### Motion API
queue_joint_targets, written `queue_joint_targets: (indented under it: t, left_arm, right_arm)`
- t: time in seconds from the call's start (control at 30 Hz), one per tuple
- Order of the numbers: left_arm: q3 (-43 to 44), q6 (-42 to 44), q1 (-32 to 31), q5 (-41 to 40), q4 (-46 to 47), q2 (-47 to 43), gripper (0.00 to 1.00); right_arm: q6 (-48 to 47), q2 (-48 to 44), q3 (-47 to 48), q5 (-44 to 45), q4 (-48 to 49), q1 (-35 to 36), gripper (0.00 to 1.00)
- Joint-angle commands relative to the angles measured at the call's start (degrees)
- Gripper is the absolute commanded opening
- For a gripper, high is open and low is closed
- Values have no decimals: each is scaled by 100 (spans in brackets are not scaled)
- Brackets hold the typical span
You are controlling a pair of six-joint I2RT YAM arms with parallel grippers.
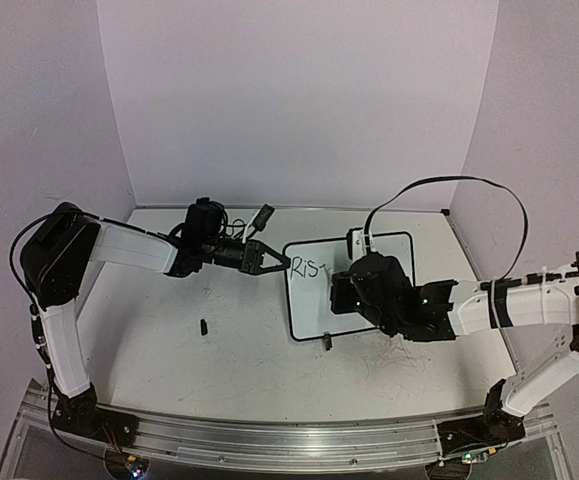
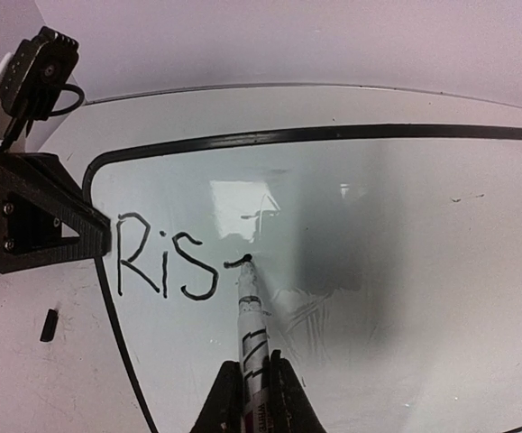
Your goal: Write a sentence on the whiteboard
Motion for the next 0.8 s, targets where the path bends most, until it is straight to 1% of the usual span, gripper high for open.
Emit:
queue_joint_targets:
  t: [0.0,0.27,0.77]
  left_arm:
    - [-13,-127,-39,155,135,-64,0]
    - [-11,-126,-38,153,127,-62,0]
    - [-5,-127,-38,154,130,-83,0]
  right_arm:
    - [-125,171,249,207,100,-84,0]
    - [-217,288,350,109,127,-81,0]
    - [-129,235,102,-166,120,-67,0]
